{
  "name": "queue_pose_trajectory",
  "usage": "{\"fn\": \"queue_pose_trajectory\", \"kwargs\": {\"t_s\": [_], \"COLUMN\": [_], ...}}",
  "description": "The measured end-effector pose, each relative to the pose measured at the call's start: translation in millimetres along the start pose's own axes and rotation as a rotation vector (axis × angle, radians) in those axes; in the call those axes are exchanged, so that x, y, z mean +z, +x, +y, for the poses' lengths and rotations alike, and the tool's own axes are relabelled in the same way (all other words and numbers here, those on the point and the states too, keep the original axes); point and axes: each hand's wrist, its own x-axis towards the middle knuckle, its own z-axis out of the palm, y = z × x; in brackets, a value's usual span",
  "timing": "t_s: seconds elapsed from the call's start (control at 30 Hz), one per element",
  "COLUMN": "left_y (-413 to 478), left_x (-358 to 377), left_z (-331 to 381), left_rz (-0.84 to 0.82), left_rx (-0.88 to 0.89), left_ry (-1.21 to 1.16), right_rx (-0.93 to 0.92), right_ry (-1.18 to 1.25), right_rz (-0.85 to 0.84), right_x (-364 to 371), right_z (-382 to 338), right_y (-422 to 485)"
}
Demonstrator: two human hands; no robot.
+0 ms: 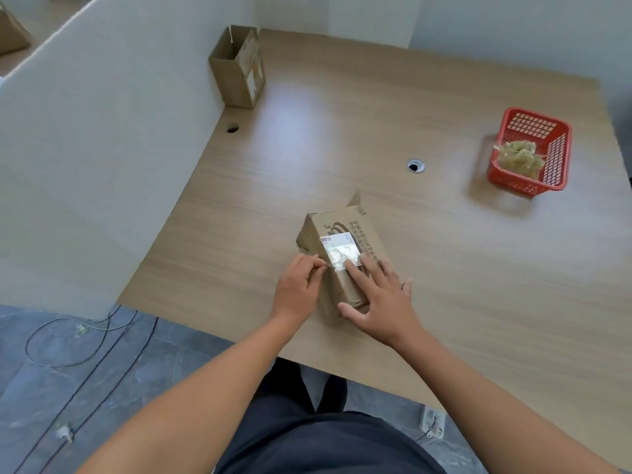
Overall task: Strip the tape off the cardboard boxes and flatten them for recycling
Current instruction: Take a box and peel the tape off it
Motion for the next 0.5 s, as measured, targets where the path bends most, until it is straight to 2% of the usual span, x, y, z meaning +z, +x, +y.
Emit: {"fn": "queue_pose_trajectory", "kwargs": {"t_s": [0.1,0.23,0.4,0.5], "left_y": [-1,12,32,35], "left_x": [0,-10,-17,-18], "left_z": [-9,-15,-14,-15], "left_rz": [-0.007,-0.049,-0.061,-0.081], "left_rx": [0.109,0.159,0.506,0.641], "left_ry": [0.024,0.014,0.070,0.135], "right_rx": [0.025,0.018,-0.003,0.002], "right_ry": [0.017,0.041,0.075,0.085], "right_rz": [0.082,0.141,0.109,0.089], "right_x": [8,5,-1,-3], "right_z": [-2,1,9,11], "right_y": [-1,3,3,4]}}
